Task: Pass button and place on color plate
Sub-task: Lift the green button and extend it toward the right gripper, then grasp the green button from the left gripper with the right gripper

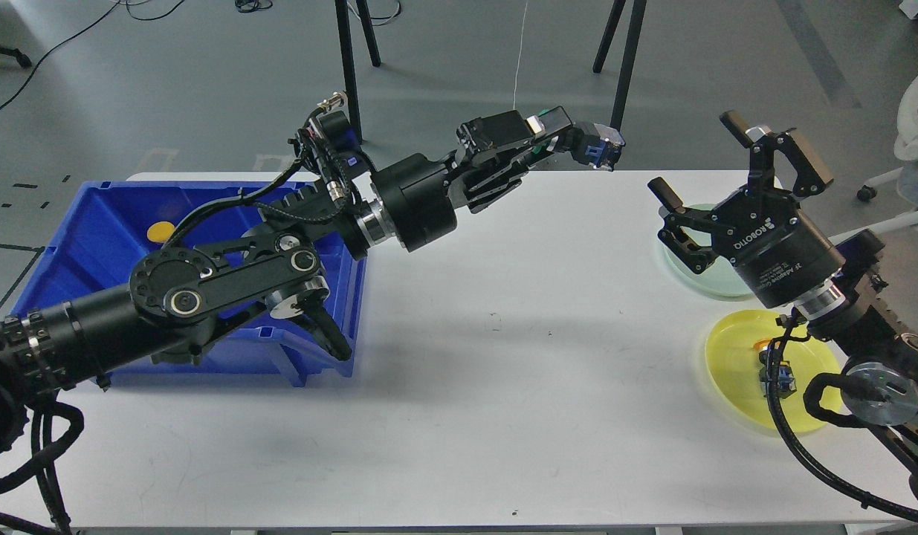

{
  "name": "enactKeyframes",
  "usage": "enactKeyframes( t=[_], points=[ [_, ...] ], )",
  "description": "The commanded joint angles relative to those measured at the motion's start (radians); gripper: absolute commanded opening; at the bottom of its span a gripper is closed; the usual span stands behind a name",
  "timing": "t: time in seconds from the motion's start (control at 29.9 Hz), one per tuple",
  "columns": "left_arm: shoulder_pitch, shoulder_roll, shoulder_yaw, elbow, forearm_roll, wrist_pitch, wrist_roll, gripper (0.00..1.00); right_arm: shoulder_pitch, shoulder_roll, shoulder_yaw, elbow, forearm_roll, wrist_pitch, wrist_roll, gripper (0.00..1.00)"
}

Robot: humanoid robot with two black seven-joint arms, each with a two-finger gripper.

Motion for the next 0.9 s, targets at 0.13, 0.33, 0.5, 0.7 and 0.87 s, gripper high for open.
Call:
enactKeyframes(
  t=[0.13, 0.33, 0.5, 0.7, 0.87],
  points=[
    [0.006, -0.003, -0.003, 0.004, 0.0, -0.002, 0.0, 0.25, 0.008, 0.036, -0.045, -0.003, -0.011, -0.002, 0.0, 0.99],
    [0.006, -0.003, -0.001, 0.004, 0.0, -0.004, 0.0, 0.25, 0.015, 0.105, -0.054, -0.005, -0.009, -0.006, 0.0, 0.98],
    [0.006, -0.003, -0.001, 0.004, 0.0, -0.005, 0.0, 0.25, 0.033, 0.152, -0.056, -0.006, -0.003, -0.012, 0.0, 0.98],
    [0.007, -0.004, 0.0, 0.004, 0.0, -0.005, 0.0, 0.25, 0.064, 0.183, -0.06, -0.009, 0.005, -0.032, 0.0, 0.98],
    [0.009, -0.004, -0.001, 0.004, 0.0, -0.004, 0.0, 0.25, 0.097, 0.185, -0.123, -0.009, 0.006, -0.046, 0.0, 0.94]
  ],
)
